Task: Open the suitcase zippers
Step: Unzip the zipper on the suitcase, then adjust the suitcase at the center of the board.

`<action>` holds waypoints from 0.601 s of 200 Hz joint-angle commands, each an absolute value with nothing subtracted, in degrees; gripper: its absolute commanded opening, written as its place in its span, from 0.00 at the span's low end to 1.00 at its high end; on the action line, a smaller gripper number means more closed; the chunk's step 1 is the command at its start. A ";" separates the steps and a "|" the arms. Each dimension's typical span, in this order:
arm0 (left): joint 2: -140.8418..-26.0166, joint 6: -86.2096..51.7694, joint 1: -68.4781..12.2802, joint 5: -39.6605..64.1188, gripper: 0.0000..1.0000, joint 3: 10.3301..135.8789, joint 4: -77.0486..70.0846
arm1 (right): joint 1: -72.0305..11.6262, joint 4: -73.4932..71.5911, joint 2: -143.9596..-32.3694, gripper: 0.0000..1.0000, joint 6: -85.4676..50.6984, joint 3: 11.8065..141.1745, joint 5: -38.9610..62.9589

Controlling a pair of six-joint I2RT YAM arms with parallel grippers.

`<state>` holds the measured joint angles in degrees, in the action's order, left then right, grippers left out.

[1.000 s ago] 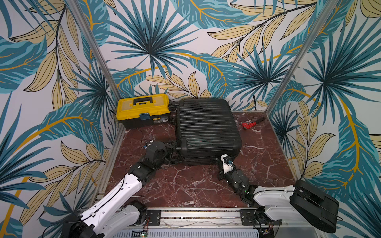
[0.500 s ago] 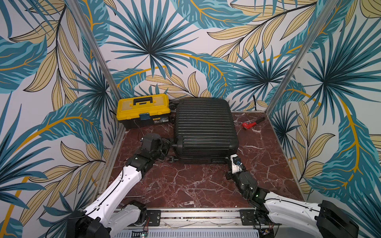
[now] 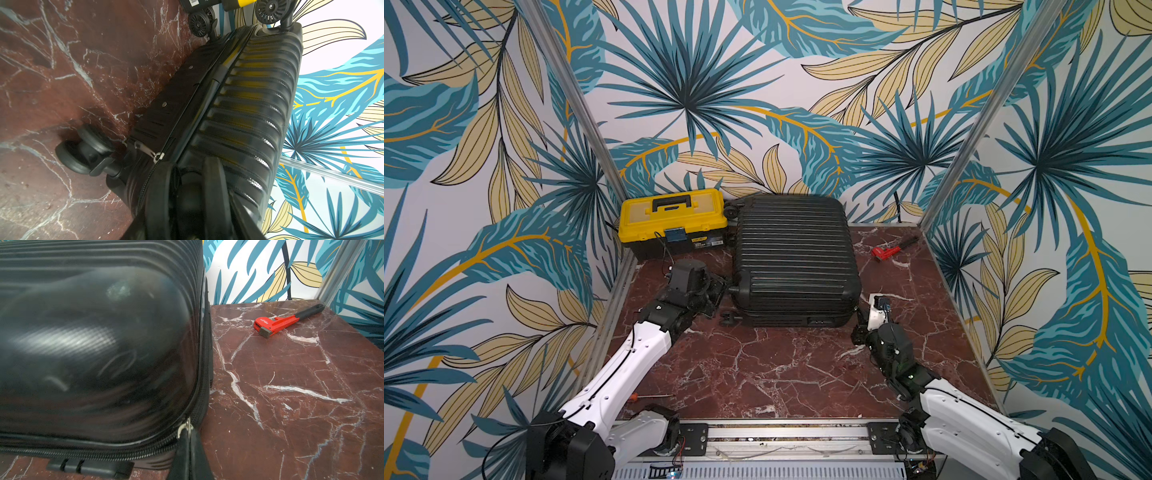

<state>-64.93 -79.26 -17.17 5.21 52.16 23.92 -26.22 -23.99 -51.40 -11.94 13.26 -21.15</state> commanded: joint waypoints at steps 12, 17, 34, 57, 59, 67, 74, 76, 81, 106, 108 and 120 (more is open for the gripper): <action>-68.21 -61.76 -15.21 -3.71 0.05 54.36 34.34 | -18.98 -35.77 -56.87 0.00 -14.43 17.04 -18.69; -68.99 -60.84 -15.26 -3.69 0.05 55.06 34.36 | -18.98 -35.69 -57.80 0.00 -14.18 17.57 -17.42; -72.49 -57.07 -15.21 -1.84 0.07 58.20 34.82 | -19.14 -36.01 -56.78 0.00 -12.96 17.44 -8.24; -78.16 -52.47 -15.22 -2.87 0.19 63.39 35.97 | -23.08 -34.77 -50.64 0.00 -12.33 14.35 -7.24; -78.80 -52.16 -15.21 -2.89 0.20 63.88 36.13 | -23.63 -34.51 -49.97 0.00 -12.05 14.13 -7.54; -80.81 -51.11 -15.25 -4.22 0.23 65.81 36.50 | -25.99 -32.61 -47.28 0.00 -10.89 13.48 -8.73; -82.64 -50.21 -15.33 -4.73 0.28 67.50 36.44 | -28.27 -29.98 -45.06 0.00 -9.79 13.36 -9.68; -83.08 -49.95 -15.30 -4.72 0.30 67.98 36.40 | -28.87 -29.25 -44.62 0.00 -9.57 13.36 -10.11; -84.40 -49.44 -15.35 -4.66 0.34 69.31 36.49 | -30.62 -27.87 -43.27 0.00 -9.05 13.16 -10.87; -91.99 -46.36 -15.49 -4.43 0.53 78.19 36.58 | -36.69 -23.58 -41.52 0.00 -9.64 12.91 -10.57; -92.61 -46.11 -15.54 -4.40 0.54 79.18 36.74 | -37.08 -23.32 -41.56 0.00 -9.73 12.92 -10.40; -96.70 -44.74 -15.53 -3.80 0.62 84.51 37.52 | -39.36 -22.78 -42.31 0.00 -9.93 13.00 -9.95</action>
